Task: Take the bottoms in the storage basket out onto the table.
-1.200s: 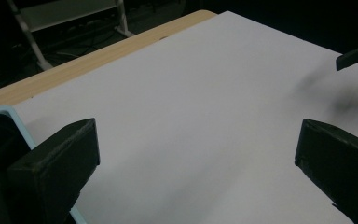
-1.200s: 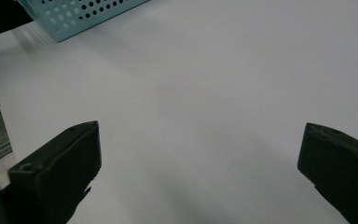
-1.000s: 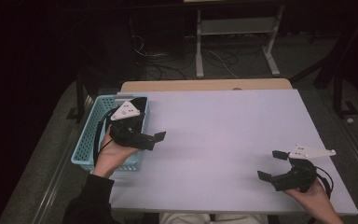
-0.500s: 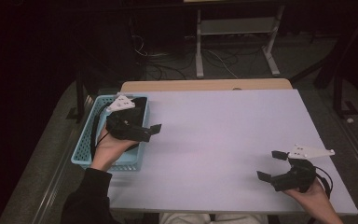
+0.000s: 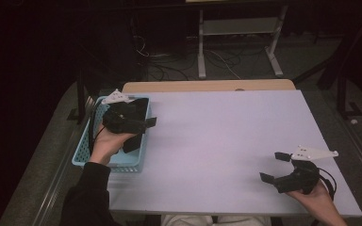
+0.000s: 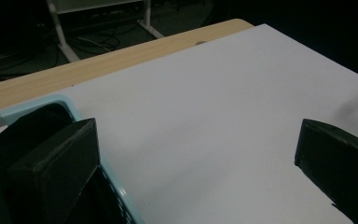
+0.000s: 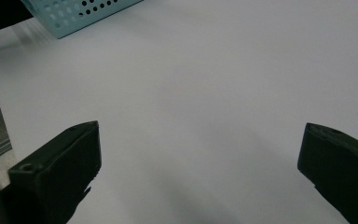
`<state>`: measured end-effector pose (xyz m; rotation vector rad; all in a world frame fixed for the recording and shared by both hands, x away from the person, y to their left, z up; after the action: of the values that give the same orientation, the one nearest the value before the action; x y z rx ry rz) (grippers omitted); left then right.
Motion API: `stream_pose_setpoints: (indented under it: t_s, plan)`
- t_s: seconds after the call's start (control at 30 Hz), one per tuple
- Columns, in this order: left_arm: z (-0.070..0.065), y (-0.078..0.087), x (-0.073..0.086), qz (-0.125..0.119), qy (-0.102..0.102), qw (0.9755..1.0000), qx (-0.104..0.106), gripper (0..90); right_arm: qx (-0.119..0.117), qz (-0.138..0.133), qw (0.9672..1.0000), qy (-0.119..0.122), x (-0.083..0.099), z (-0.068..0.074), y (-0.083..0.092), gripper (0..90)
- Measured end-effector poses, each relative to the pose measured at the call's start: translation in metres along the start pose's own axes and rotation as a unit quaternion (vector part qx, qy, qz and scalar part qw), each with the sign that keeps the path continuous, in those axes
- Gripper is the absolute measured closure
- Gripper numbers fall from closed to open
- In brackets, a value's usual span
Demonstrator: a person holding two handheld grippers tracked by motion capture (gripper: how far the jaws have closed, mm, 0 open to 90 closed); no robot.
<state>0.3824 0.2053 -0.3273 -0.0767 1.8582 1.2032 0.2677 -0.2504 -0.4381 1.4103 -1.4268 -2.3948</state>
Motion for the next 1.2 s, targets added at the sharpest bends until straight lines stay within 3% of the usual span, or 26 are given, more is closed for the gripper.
stream_pose_setpoints:
  t_s: [0.7,1.2]
  plan:
    - [0.032,0.000,-0.010,0.005,0.035,0.9991,-0.023,0.0,0.000,0.002,1.0000,0.001,0.000,0.000,-0.001,0.0]
    - [0.055,-0.011,-0.005,0.023,0.072,0.9962,-0.044,0.0,0.000,0.003,1.0000,0.001,0.000,0.000,-0.001,0.0]
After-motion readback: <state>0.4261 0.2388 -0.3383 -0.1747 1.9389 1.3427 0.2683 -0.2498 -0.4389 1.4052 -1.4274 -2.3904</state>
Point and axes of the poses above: each handheld gripper's, and its own axes: y roughly backward along the jaws, x roughly out of its underside, z roughly to its left, the point moved 4 cm from there along -y, roughly forward along the jaws, and after that the axes turned 14 degrees about z, right-handed, at the moved point
